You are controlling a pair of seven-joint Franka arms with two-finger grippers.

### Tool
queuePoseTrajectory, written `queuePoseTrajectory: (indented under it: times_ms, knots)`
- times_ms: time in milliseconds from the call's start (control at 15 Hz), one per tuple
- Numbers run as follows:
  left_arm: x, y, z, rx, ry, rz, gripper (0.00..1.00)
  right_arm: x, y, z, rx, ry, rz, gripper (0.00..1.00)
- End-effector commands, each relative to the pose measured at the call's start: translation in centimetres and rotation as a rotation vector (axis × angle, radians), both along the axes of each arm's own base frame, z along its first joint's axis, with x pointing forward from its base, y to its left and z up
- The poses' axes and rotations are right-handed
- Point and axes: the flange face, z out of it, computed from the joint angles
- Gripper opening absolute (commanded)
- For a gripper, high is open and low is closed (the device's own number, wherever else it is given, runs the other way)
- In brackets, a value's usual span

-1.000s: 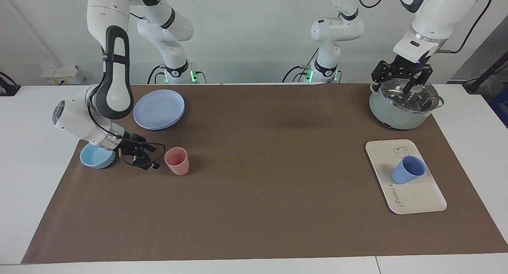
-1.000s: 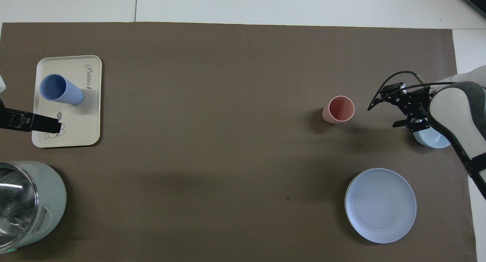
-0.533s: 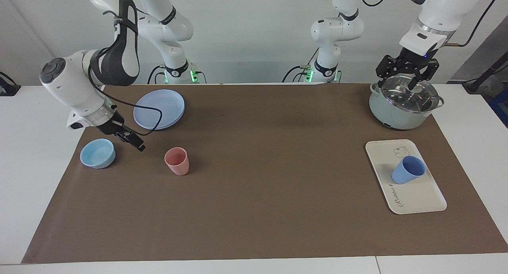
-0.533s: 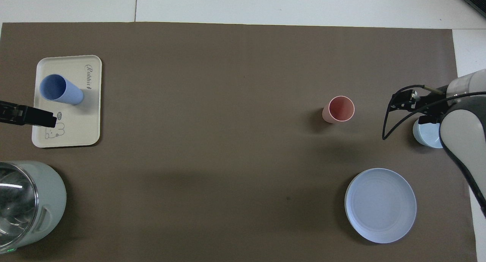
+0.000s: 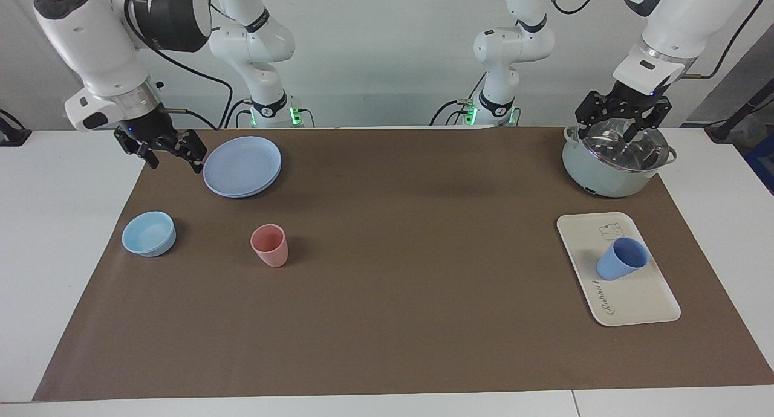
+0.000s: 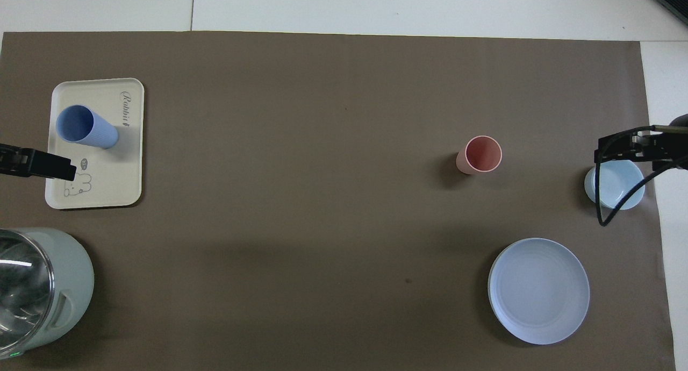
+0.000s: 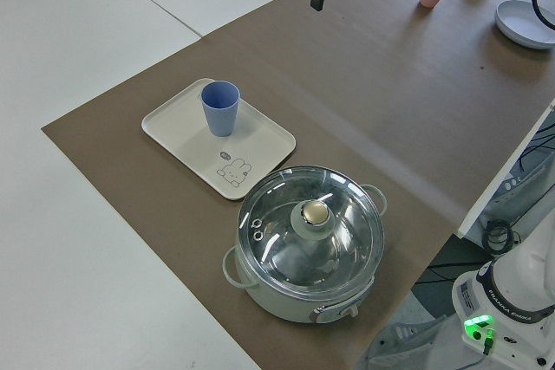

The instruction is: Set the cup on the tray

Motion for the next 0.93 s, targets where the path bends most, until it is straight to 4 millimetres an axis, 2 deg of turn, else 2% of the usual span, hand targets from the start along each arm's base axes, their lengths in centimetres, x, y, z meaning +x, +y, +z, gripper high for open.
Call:
queuePoseTrajectory:
  times_ms: [0, 133, 867]
  knots:
    - [-0.4, 0.2, 0.2, 0.004, 0.009, 0.013, 1.00, 1.4, 0.6, 3.0, -0.027, 0.025, 0.033, 1.00]
    - [-0.4, 0.2, 0.2, 0.004, 0.009, 0.013, 1.00, 1.5, 0.7, 3.7, -0.021, 0.031, 0.033, 1.00]
    - [-0.4, 0.2, 0.2, 0.004, 0.009, 0.013, 1.00, 0.3, 2.2, 2.8, -0.005, 0.068, 0.104, 1.00]
